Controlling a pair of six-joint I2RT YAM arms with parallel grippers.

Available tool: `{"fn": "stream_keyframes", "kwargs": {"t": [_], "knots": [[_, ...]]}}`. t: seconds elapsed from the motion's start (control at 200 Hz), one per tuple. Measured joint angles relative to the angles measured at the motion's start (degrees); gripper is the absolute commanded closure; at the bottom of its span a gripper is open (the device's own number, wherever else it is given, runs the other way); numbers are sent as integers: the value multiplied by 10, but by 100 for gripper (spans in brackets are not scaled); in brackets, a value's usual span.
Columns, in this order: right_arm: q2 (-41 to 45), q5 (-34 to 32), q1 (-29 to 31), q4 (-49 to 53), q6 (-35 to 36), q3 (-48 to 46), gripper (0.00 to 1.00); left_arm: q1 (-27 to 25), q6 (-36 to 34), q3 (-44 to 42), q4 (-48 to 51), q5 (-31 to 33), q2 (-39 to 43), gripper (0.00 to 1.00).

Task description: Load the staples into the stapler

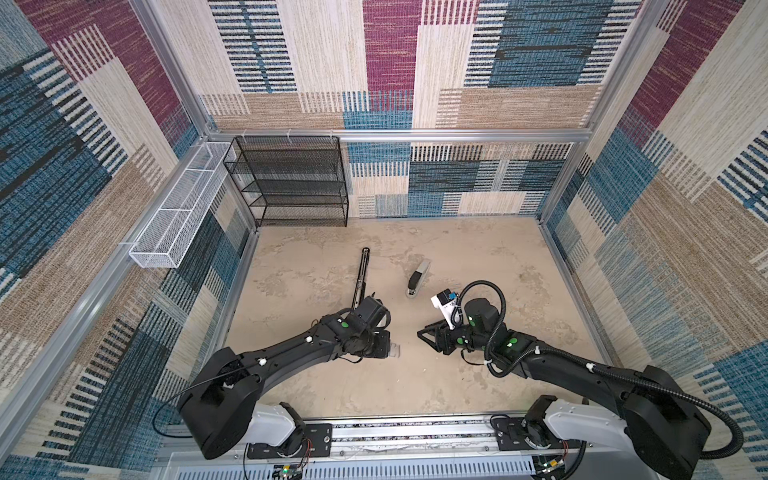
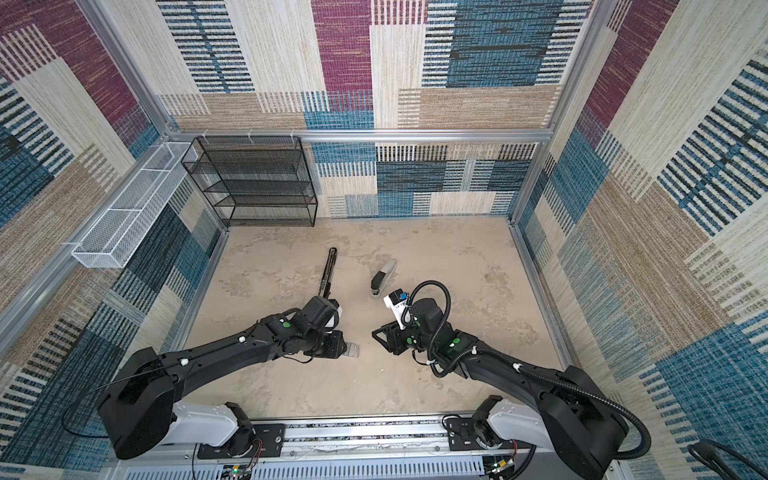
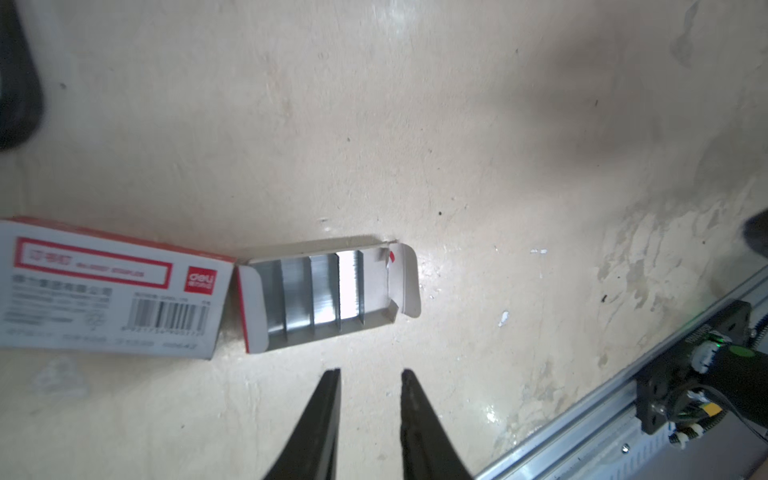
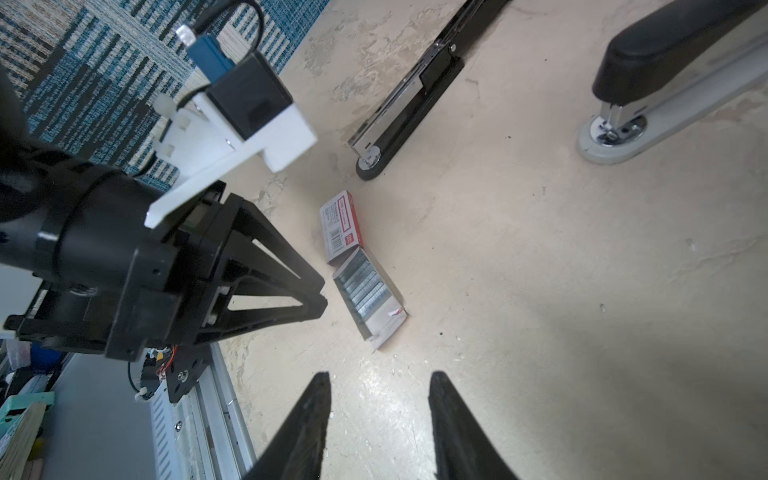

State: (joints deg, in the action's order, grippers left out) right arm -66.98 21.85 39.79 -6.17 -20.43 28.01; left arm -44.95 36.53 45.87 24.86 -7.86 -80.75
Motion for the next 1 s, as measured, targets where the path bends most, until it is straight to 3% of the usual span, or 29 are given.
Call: {"fn": "stream_keyframes", "kwargs": {"t": [0.997], "knots": [[25,-30,0,-2,-10,-33,58,-16,22,76,26,17,-130,75]]}}
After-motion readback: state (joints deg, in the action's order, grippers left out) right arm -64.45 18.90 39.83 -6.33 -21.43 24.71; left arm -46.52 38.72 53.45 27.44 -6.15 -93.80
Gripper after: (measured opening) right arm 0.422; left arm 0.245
